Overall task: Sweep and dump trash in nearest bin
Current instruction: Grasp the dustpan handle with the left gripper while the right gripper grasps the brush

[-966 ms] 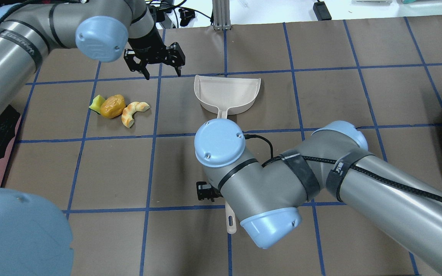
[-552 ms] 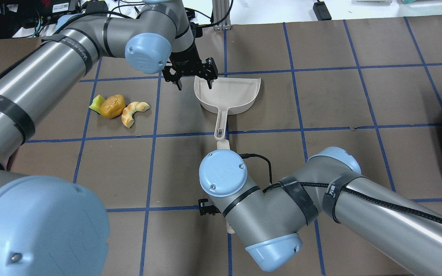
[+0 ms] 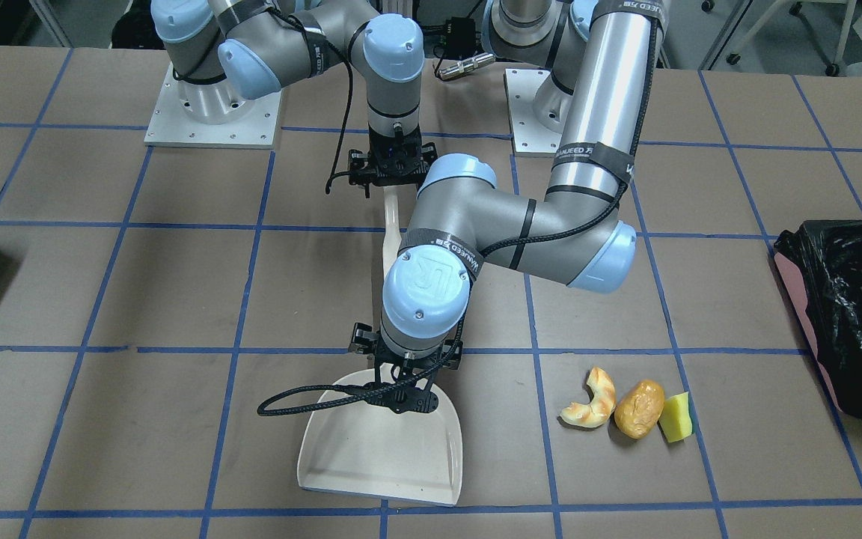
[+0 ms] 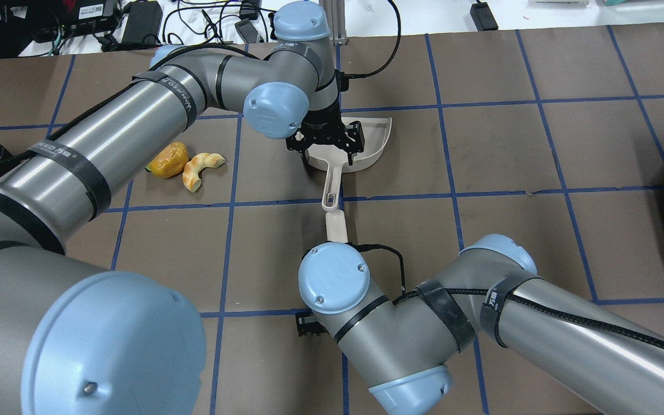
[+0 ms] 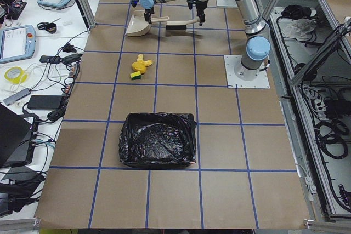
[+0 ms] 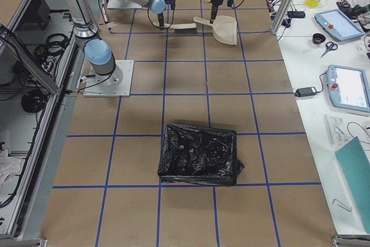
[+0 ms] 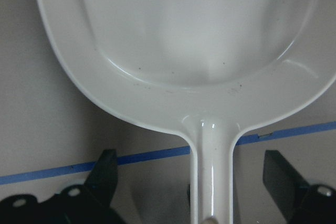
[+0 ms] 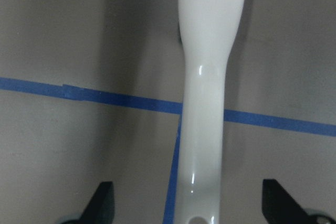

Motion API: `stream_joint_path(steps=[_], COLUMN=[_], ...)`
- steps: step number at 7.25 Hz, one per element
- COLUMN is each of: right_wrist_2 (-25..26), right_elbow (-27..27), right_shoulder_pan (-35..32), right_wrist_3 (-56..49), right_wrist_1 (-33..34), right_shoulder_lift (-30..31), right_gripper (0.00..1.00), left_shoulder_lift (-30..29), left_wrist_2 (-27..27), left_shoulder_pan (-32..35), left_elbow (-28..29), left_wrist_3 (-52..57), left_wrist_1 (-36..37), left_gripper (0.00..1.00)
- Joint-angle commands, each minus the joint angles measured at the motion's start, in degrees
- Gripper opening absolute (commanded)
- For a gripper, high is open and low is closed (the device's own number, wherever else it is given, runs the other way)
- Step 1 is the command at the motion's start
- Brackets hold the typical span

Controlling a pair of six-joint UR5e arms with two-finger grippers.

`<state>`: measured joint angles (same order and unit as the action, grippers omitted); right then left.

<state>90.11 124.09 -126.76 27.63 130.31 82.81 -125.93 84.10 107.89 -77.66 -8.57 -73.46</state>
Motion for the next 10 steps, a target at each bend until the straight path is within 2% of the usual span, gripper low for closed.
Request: stream_joint_path(steps=[1, 2, 4, 5, 6, 7, 10], right_wrist_2=[0.0, -0.1, -0.2, -0.2, -0.5, -1.7, -0.5], right_elbow=[0.0, 0.0, -0.2, -0.3, -0.3, -0.4, -1.1], right_shoulder_pan=[-0.5, -0.5, -0.5, -0.5, -0.4, -0.2, 0.1], right_wrist_3=[-0.6, -0.7, -0.6, -0.6, -0.6, -0.8, -0.8], right_wrist_1=[-0.1, -0.1, -0.1, 0.0, -0.1, 0.0, -1.1], right_shoulder_lift=[-0.1, -0.1, -0.2, -0.2, -0.2, -0.2, 0.4], right_gripper=[0.85, 0.7, 0.38, 0.13, 0.0, 0.0, 0.0], left_shoulder_lift=[-0.2, -0.5, -0.6, -0.3, -0.1, 0.2, 0.6], left_wrist_2=[0.0, 0.2, 0.2, 0.4, 0.6, 0.5, 0.5], left_shoulder_pan=[0.6, 0.7, 0.7, 0.8, 0.8, 0.8, 0.9], left_elbow=[-0.7, -1.0, -2.8, -2.7, -2.7, -2.7, -2.6], left_wrist_3=[0.0, -0.1, -0.8, -0.9, -0.7, -0.8, 0.0], left_wrist_1=[0.0, 0.0, 0.0, 0.0, 0.1, 0.8, 0.9], left_gripper=[1.0, 0.9, 0.88, 0.79, 0.55, 0.39, 0.0])
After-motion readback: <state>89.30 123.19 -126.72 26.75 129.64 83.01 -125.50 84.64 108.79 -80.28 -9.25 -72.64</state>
